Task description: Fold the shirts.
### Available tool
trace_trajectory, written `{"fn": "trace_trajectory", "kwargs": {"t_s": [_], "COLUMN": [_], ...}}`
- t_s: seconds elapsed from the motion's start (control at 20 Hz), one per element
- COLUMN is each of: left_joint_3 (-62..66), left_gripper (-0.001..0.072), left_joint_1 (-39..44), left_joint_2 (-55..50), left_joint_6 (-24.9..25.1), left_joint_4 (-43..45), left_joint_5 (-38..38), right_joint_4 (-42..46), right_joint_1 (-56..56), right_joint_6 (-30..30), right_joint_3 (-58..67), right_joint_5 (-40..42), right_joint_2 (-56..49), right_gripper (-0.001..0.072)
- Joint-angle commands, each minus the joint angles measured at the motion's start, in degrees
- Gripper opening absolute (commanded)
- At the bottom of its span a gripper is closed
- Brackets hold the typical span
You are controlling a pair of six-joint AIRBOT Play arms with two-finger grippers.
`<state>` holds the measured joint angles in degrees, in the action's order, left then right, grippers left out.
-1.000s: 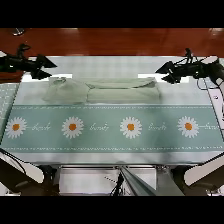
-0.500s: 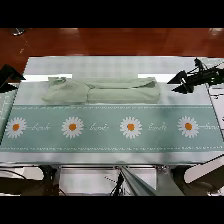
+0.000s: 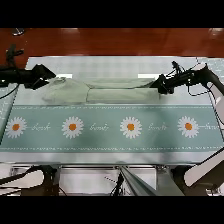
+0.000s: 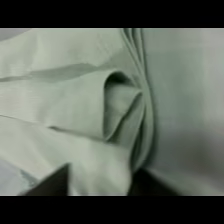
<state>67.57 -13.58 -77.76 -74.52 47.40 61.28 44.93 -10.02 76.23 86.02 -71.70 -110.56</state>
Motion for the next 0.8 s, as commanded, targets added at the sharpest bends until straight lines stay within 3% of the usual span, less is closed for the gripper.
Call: {"fn": "trace_trajectory", "kwargs": {"t_s": [0.0,0.05,0.1,0.15,0.35,0.5,0.75], "left_joint_3": [-0.9,-0.8,-0.9,-0.9,-0.8,4.1,23.7], "left_gripper": [0.0698,0.0612,0.0197,0.0029,0.0022,0.0022,0.0022], "left_joint_1": [6.9,8.2,9.3,10.4,19.0,29.1,43.2], "left_joint_2": [0.1,0.1,0.0,0.0,-0.9,-7.2,-25.4], "left_joint_6": [2.4,2.5,2.5,2.5,3.4,3.3,-8.2], "left_joint_4": [-0.9,-0.9,-0.9,-1.0,-1.2,-1.2,-1.2], "left_joint_5": [-1.7,-1.7,-1.6,-1.4,-2.5,-7.1,-6.7], "right_joint_4": [-1.8,-1.7,-1.2,-0.1,10.3,11.0,11.1], "right_joint_1": [1.9,1.2,0.2,-1.0,-3.1,-2.9,-1.5], "right_joint_6": [-0.2,-0.7,-1.1,-1.8,-3.0,-3.0,-0.6], "right_joint_3": [0.0,0.0,0.0,0.0,-3.3,-9.9,-15.5], "right_joint_5": [-0.8,-1.8,-3.1,-4.7,-8.8,-8.8,-9.5], "right_joint_2": [0.4,1.4,2.8,5.1,20.2,34.1,50.1], "right_gripper": [0.0033,0.003,0.003,0.003,0.003,0.003,0.003]}}
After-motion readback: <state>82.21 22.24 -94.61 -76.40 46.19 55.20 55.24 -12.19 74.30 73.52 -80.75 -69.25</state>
